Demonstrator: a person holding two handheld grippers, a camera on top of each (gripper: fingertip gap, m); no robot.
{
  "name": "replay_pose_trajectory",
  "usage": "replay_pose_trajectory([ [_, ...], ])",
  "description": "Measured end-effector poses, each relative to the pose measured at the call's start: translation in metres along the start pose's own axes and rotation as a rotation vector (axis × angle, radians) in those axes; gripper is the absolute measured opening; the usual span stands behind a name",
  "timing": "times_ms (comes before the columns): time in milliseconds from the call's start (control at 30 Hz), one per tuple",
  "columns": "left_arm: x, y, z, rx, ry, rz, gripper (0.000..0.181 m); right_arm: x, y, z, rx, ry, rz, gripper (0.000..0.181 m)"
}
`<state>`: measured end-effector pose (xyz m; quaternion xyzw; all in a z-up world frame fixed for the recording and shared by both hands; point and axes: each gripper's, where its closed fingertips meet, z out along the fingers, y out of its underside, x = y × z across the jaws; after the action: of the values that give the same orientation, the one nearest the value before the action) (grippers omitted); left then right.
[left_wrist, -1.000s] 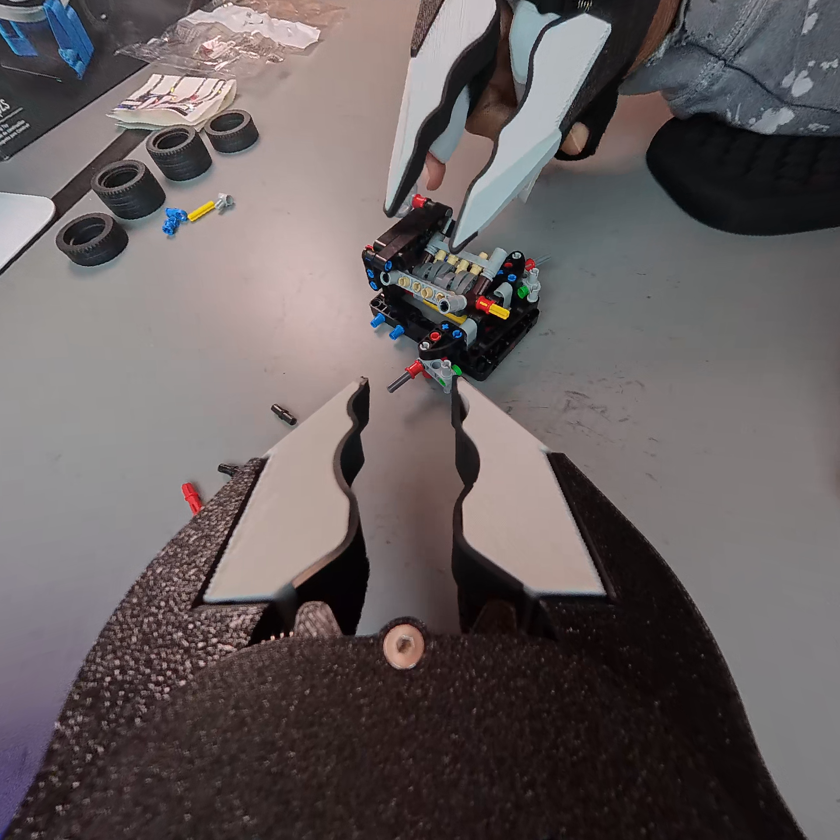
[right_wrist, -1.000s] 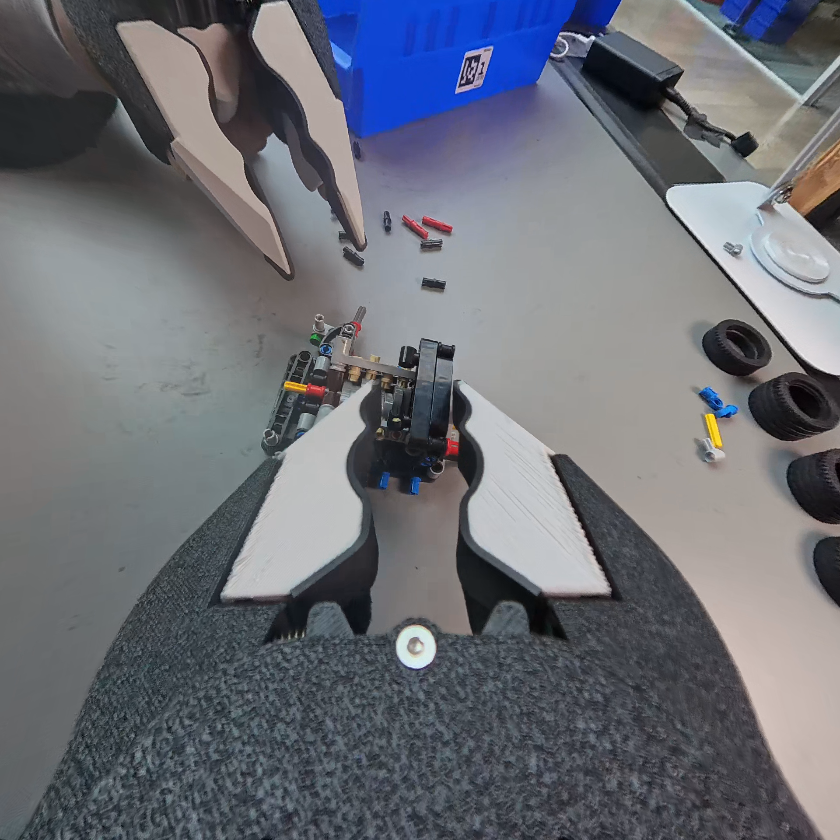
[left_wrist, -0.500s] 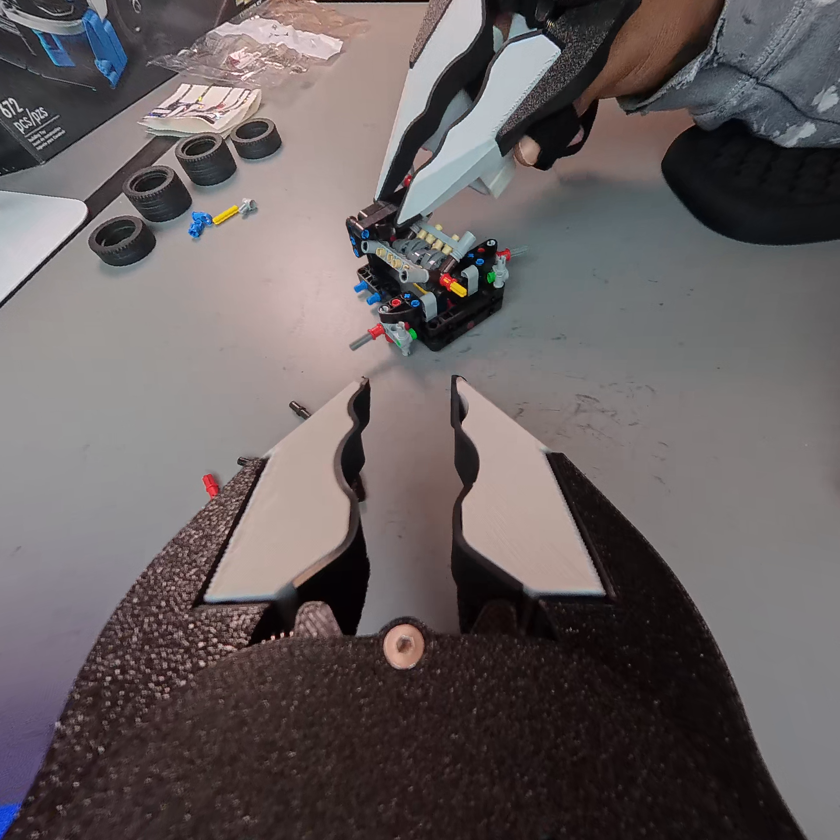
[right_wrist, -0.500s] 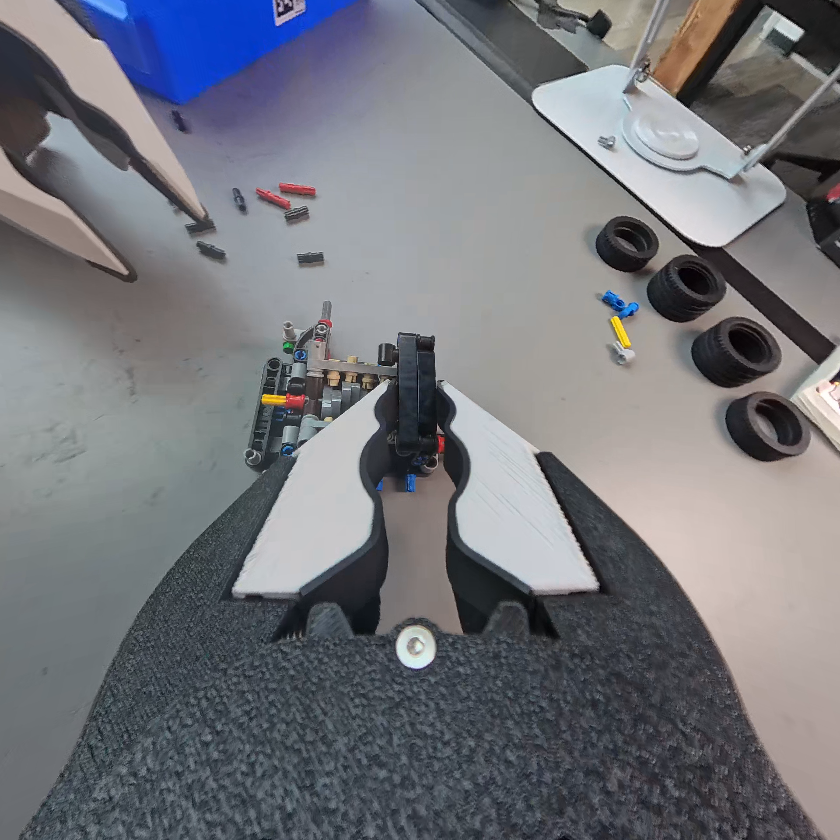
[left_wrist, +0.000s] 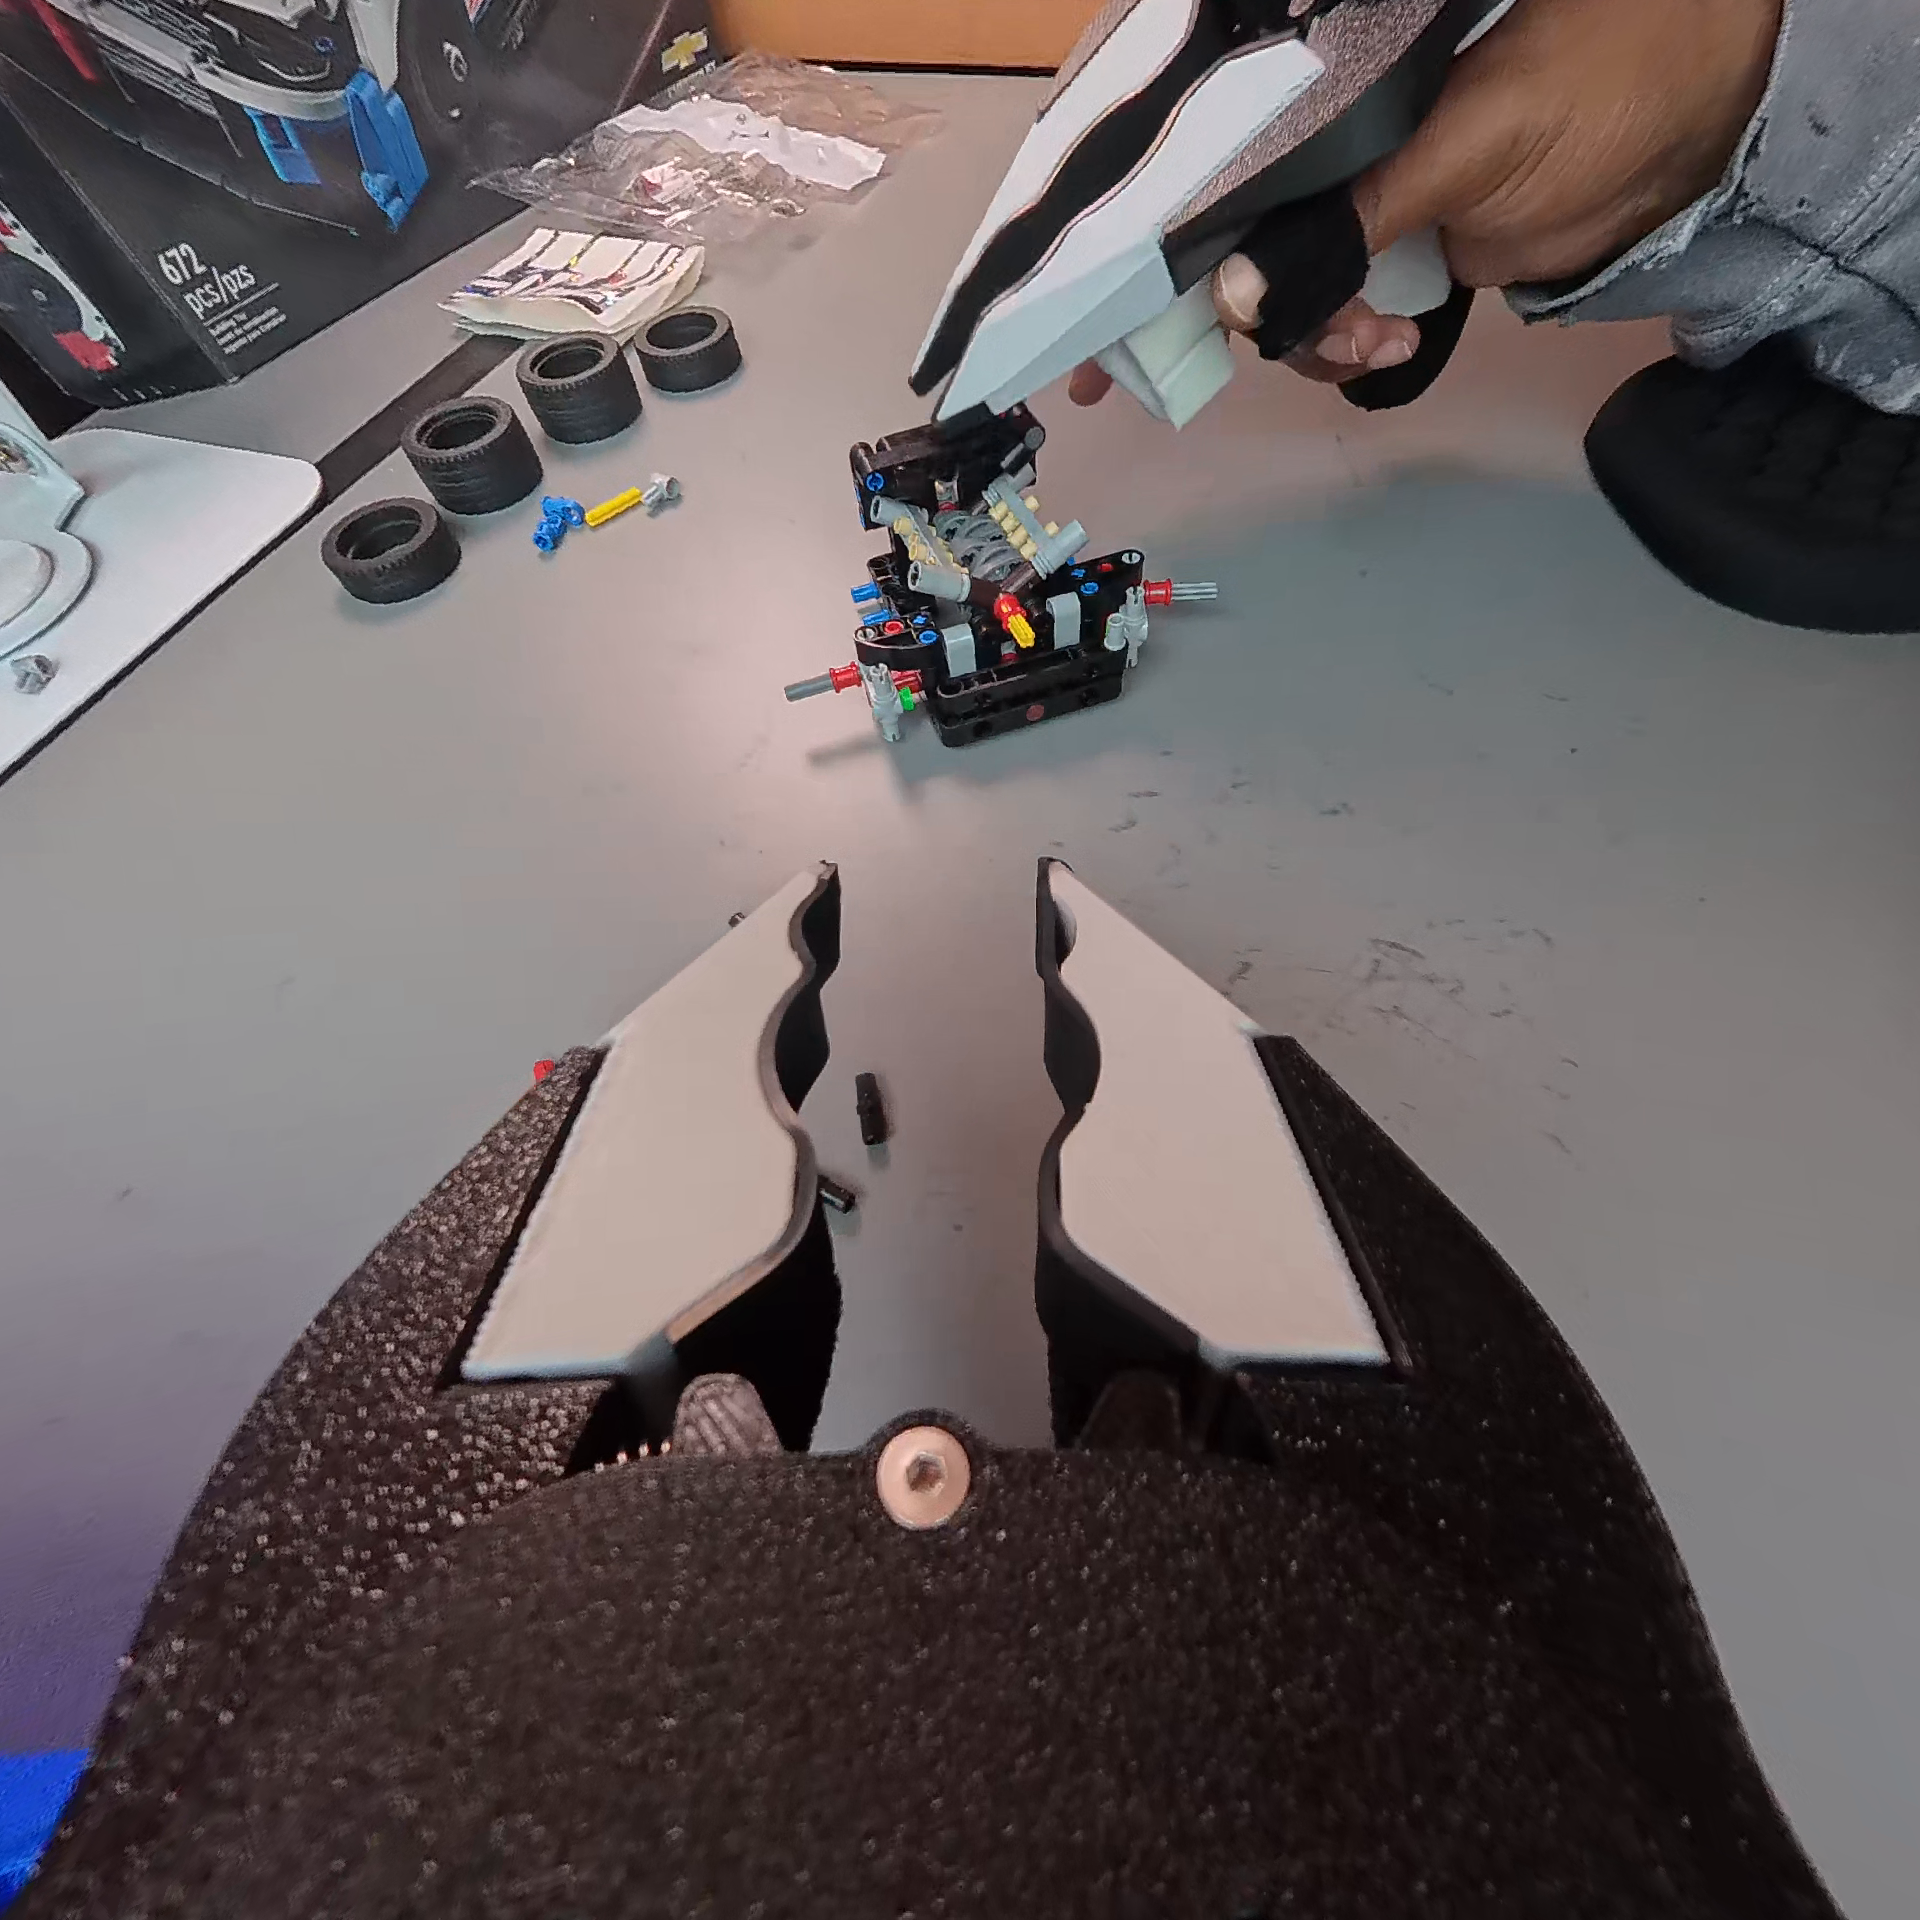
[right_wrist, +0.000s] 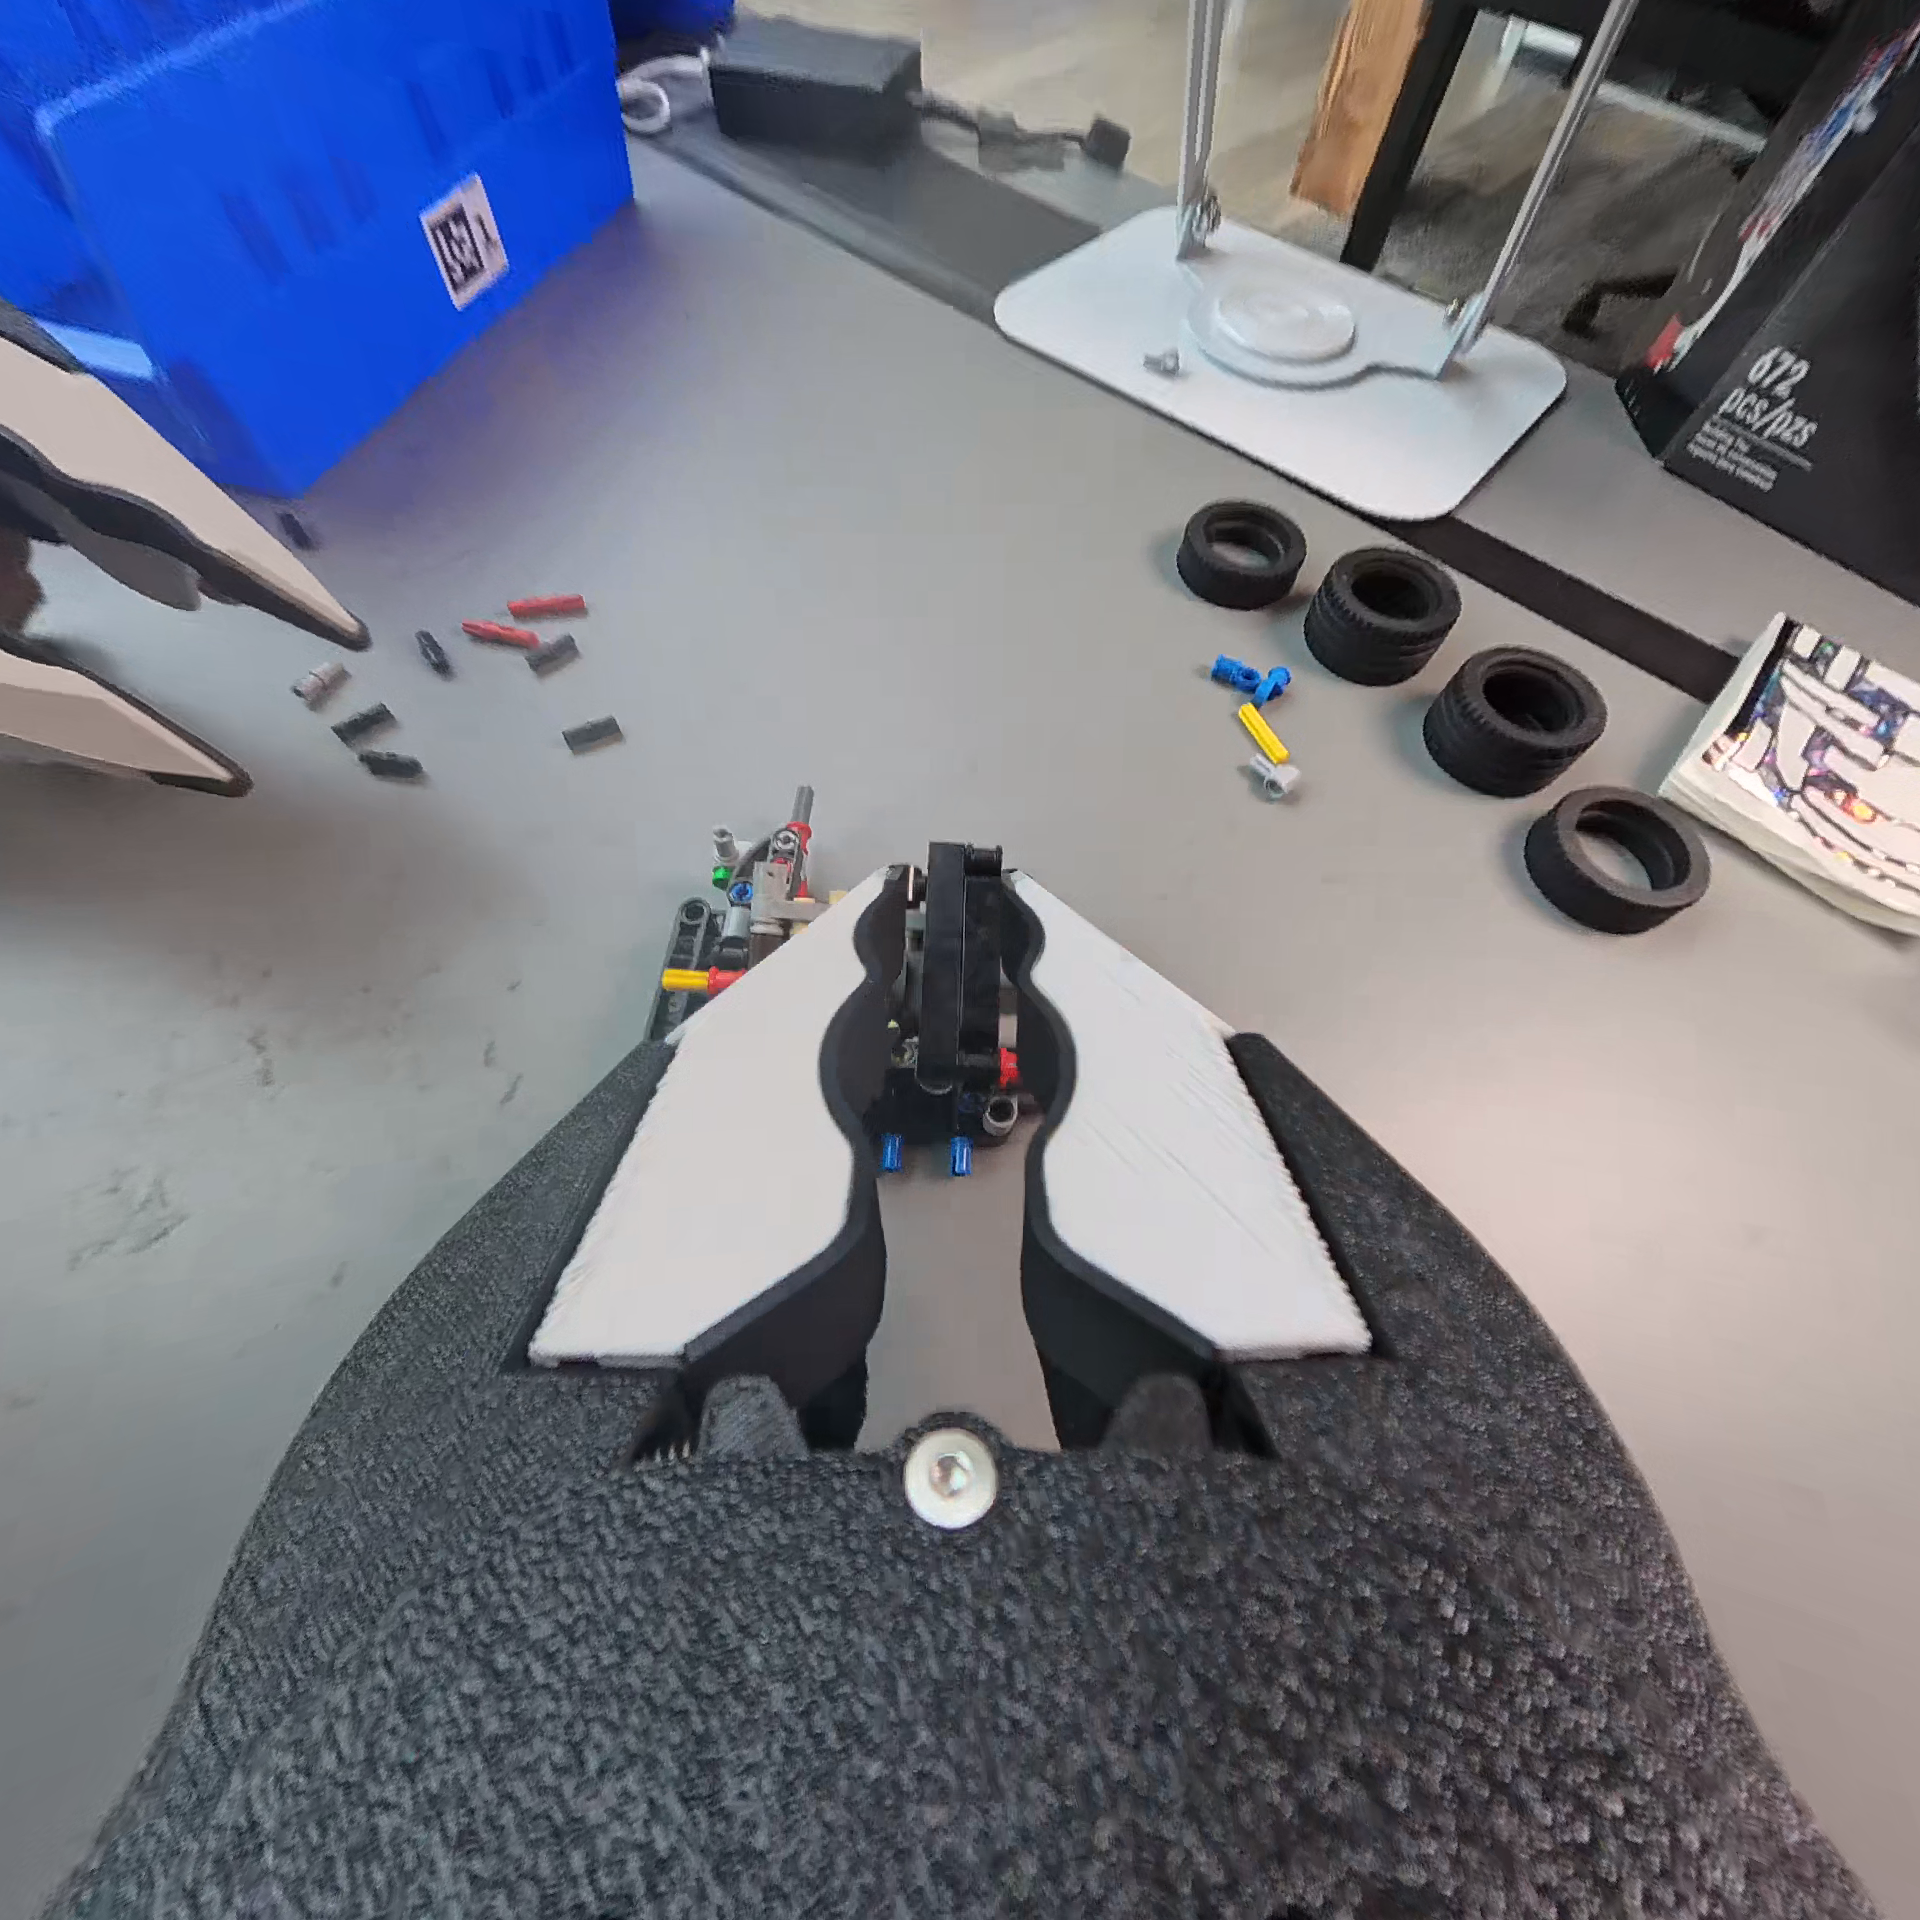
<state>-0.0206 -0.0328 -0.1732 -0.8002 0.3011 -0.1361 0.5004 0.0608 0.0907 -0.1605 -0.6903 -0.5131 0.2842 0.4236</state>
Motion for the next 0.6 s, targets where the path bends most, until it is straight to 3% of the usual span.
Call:
replay_pose_trajectory([
  [33,-0.001,0.000,-0.001,0.002,-0.007,-0.001,0.037,0.001,-0.007,-0.004,0.039,-0.002,0.003,0.018],
  [167,-0.012,-0.002,-0.004,0.013,-0.052,-0.029,0.037,0.015,-0.031,-0.021,0.187,0.025,0.009,0.020],
  [300,-0.031,-0.015,-0.018,0.098,-0.152,-0.058,0.037,0.029,-0.033,-0.028,0.218,0.050,0.048,0.023],
  [600,-0.092,-0.063,-0.108,0.507,-0.468,-0.157,0.041,0.032,-0.024,-0.021,0.193,0.052,0.047,0.029],
])
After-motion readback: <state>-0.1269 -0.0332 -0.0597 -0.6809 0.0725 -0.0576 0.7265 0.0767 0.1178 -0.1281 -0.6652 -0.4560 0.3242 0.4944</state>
